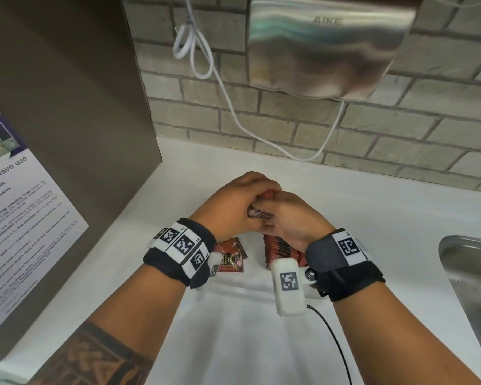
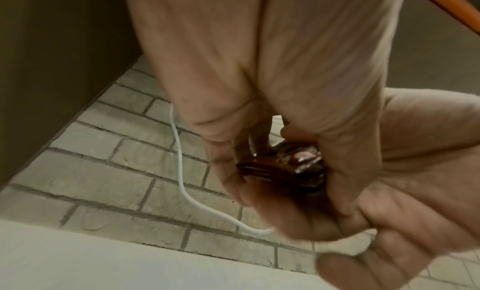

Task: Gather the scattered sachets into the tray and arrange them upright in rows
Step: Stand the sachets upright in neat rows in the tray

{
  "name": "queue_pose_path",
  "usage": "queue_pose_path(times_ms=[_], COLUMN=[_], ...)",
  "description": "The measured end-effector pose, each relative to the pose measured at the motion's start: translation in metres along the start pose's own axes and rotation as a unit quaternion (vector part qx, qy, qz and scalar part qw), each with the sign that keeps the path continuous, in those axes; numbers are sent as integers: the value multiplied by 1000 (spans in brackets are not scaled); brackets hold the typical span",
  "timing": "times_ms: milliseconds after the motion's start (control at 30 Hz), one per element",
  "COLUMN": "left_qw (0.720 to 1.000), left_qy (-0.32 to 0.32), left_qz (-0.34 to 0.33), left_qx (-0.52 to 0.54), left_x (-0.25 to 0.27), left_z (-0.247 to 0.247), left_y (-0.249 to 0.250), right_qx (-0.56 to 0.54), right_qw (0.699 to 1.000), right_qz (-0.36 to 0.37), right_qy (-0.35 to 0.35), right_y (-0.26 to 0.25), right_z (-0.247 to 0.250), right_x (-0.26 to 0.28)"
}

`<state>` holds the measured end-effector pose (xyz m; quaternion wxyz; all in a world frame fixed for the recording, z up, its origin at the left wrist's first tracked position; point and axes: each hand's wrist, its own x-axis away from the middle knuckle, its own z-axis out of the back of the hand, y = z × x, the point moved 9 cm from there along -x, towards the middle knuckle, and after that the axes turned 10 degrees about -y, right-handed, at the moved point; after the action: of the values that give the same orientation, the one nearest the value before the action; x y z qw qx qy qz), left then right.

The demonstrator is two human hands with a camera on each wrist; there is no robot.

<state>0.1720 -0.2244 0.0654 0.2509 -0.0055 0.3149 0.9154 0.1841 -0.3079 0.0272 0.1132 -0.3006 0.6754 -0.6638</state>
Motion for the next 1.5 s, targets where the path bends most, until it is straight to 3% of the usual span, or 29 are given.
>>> queue_pose_path(times_ms=[67,133,200,267,300,367,433,467,567,667,800,933,1067,1233,1500], left_qw=[1000,999,1000,991,975,910,833,810,789,790,815,856,888,886,909], left_qy=[11,21,16,23,41,66,22,-12,-57,-29,-24,-33,1,-7,-11], left_qz=[-7,-15,0,46,73,122,148,139,86,87,97,89,89,87,77], left_qx=[-24,-39,-5,119,205,391,532,569,606,606,571,508,451,455,409], left_x=[0,0,1,4,5,8,7,6,1,-1,1,2,0,1,-3], left_z=[1,4,8,16,19,16,-2,-10,-17,-14,-11,-9,-2,-3,-6], left_y=[-1,0,-3,-14,-22,-36,-38,-31,-11,-14,-20,-16,-21,-32,-44], right_qx=[165,290,260,179,142,78,25,16,40,136,308,332,371,376,394], right_qw=[985,952,957,978,985,994,997,996,994,985,922,924,908,910,906], right_qz=[24,54,70,59,54,54,69,77,100,93,120,151,160,151,115], right_qy=[31,76,107,91,77,54,37,31,26,54,202,118,109,90,106], right_y=[-12,-21,-21,-13,-11,-10,-12,-14,-15,-19,-53,-73,-83,-87,-84], right_z=[6,13,23,26,25,21,14,11,6,14,48,34,29,27,37], right_x=[3,9,14,17,19,23,24,24,24,27,43,34,29,22,6])
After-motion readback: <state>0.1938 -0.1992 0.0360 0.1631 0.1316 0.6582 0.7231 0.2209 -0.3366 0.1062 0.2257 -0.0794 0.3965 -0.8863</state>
